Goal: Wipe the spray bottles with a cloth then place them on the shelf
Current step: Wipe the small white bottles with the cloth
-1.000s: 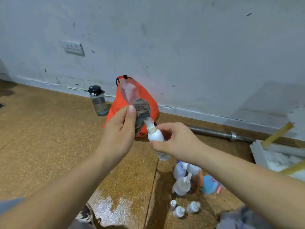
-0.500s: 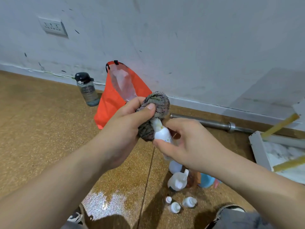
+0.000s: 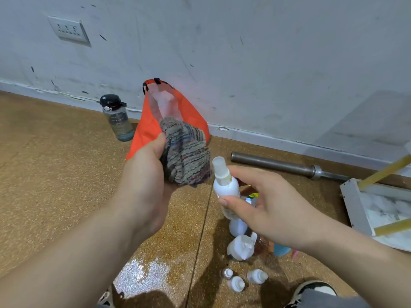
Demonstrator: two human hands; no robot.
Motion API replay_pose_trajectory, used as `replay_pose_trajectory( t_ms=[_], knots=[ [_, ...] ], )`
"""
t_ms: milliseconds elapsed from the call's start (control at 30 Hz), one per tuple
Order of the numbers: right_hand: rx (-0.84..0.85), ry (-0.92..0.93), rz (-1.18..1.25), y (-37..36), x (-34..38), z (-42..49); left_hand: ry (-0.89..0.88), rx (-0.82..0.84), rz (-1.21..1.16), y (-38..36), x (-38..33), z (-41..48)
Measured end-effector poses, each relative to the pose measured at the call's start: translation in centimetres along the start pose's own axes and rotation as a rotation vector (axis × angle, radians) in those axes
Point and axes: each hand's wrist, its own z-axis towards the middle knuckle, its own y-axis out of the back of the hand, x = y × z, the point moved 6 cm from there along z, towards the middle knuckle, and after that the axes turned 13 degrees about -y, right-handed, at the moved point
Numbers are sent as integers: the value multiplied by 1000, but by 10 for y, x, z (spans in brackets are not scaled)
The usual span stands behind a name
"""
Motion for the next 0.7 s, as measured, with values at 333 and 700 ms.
replay_pose_trajectory(
  t_ms=[333,700],
  knots=[
    [113,-41,436,-6,7,-8,-140,342,283,-30,22,-38],
    [145,-132,486,8,7,-8,-10,112,387,-9,17,-19]
  ],
)
